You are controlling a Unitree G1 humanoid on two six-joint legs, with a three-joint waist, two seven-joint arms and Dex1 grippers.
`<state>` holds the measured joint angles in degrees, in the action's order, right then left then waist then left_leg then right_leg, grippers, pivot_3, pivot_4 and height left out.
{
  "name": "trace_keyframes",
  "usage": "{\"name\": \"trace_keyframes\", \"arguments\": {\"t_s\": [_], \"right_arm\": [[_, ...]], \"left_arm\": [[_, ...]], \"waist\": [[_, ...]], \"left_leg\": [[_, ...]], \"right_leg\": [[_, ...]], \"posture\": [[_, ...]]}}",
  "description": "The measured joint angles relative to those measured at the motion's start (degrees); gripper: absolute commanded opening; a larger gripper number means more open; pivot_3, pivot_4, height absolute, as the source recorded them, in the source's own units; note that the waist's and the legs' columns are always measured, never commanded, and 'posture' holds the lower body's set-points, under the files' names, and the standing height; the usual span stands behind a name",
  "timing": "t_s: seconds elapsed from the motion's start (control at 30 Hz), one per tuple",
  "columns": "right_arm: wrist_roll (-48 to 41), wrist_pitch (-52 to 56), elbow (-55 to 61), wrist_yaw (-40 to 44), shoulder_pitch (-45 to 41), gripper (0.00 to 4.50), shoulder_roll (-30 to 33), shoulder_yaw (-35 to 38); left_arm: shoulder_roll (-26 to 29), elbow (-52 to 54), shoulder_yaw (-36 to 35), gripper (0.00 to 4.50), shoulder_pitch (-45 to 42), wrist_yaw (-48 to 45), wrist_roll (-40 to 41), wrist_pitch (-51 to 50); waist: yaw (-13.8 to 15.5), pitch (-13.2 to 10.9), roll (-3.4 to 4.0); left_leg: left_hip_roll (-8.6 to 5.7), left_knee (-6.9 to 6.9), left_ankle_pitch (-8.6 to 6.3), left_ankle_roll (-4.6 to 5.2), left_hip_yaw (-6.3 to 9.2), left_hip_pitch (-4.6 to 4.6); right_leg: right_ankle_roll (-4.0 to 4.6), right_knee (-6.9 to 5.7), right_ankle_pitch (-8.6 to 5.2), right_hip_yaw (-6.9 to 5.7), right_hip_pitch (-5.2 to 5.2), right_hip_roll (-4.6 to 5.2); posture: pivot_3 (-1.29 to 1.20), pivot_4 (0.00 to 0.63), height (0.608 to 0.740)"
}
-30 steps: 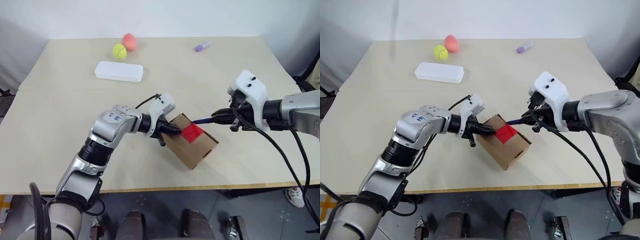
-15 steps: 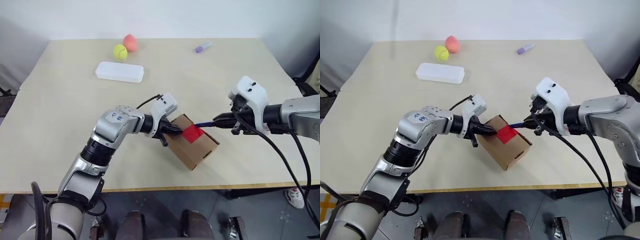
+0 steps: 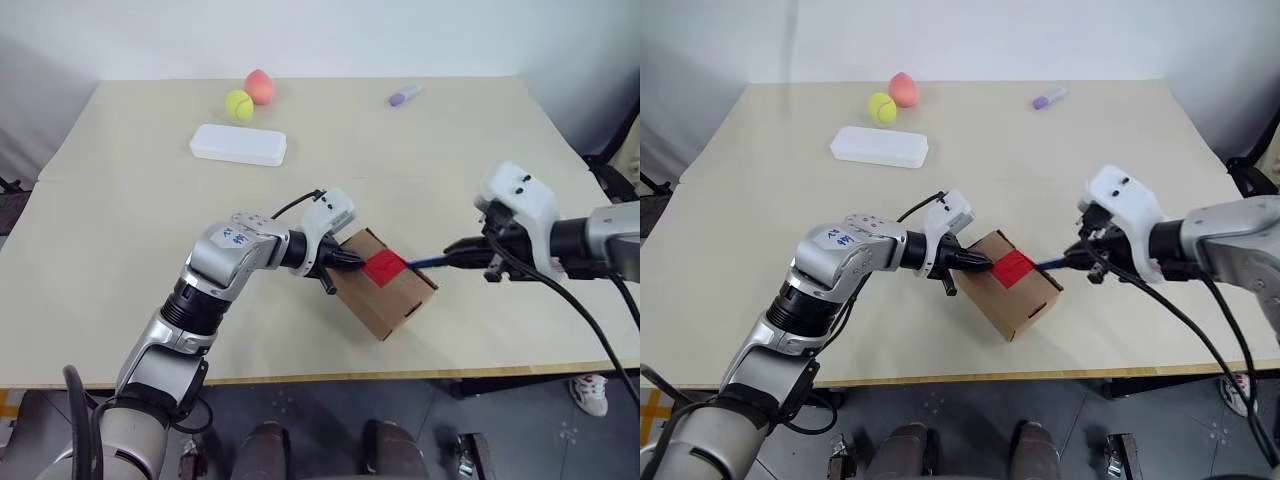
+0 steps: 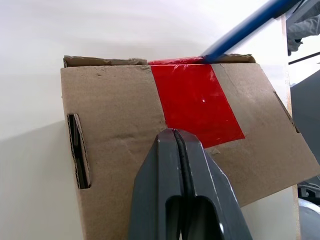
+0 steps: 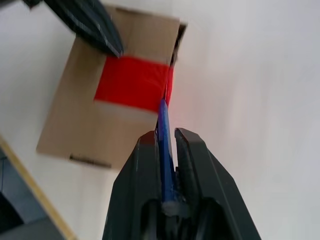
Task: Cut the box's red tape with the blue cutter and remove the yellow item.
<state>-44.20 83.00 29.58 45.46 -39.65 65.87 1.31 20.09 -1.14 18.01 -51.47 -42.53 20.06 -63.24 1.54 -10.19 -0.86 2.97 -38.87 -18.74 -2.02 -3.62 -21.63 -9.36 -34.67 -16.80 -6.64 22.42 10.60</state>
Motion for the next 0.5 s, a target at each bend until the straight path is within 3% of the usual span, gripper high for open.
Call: {"name": "trace_keyframes", "arguments": {"t_s": [0.27,0.5], "right_arm": [[-0.6,-1.8,0.7,1.8,3.7,0.16,2.9,2.3],[-3.4,-2.4,-1.0,2.3,4.9,0.16,2.5,14.0]], "left_arm": [[-0.3,-0.9,0.0,0.03,-0.3,0.0,0.0,0.2],[-0.3,-1.3,0.1,0.03,-0.3,-0.1,0.0,0.7]], "waist": [[0.1,0.0,0.01],[0.1,0.0,0.01]], "left_leg": [[0.00,-0.06,-0.02,0.02,-0.01,0.00],[0.00,-0.11,-0.02,0.02,-0.02,0.00]], "right_leg": [[-0.01,-0.02,0.01,0.03,0.00,0.01],[0.00,-0.03,0.04,0.04,-0.02,0.01]], "posture": [[0.00,0.150,0.740],[0.00,0.150,0.740]]}}
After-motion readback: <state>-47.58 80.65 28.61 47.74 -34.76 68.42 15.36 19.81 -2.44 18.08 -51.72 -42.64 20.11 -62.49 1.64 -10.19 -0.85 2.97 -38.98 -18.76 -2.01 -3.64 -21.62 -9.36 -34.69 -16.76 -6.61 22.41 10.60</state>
